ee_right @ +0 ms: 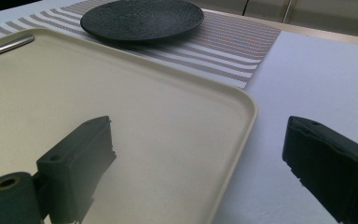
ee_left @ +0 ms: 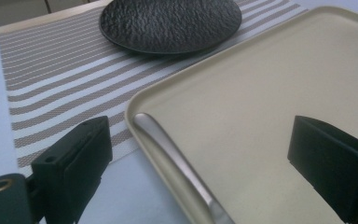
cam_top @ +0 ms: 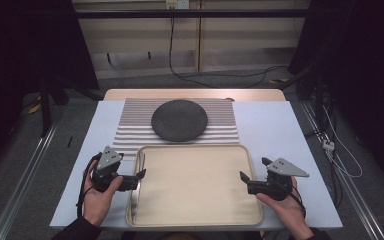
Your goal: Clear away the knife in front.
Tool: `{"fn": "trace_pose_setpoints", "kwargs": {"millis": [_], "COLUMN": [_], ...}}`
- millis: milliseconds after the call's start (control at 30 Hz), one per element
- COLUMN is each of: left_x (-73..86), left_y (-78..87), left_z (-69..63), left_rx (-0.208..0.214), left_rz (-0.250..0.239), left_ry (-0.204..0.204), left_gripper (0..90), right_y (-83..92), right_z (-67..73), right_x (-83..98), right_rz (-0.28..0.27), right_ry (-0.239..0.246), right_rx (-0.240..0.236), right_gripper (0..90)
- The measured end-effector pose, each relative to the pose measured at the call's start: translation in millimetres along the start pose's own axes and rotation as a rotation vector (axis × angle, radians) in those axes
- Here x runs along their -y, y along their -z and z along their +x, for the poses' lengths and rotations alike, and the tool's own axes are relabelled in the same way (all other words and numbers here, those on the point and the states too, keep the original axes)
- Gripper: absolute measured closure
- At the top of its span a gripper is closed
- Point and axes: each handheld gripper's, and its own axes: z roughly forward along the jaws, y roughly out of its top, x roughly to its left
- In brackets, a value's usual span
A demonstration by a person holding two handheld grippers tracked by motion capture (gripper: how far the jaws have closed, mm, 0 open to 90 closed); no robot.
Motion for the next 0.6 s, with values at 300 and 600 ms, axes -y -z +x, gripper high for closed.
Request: {"fn": "trace_pose_setpoints", "kwargs": {"millis": [300,600], "left_x": [15.7,32.5], "left_y": [8.2,6.9], "left_z": [-2.3,5.2], "left_rx": [-0.016,-0.041], "left_rz": [-0.011,-0.006], "left_ry": [0.013,0.074], "left_gripper": [5.2,5.6], "right_y": [1.0,2.5], "right_z": [-1.3,-3.1], "right_x": [0.7,0.8], "right_rz": [-0.001,-0.002], "right_ry": [-0.012,-0.027], "right_rx": [0.005,0.014], "right_gripper": [8.6,8.5]}}
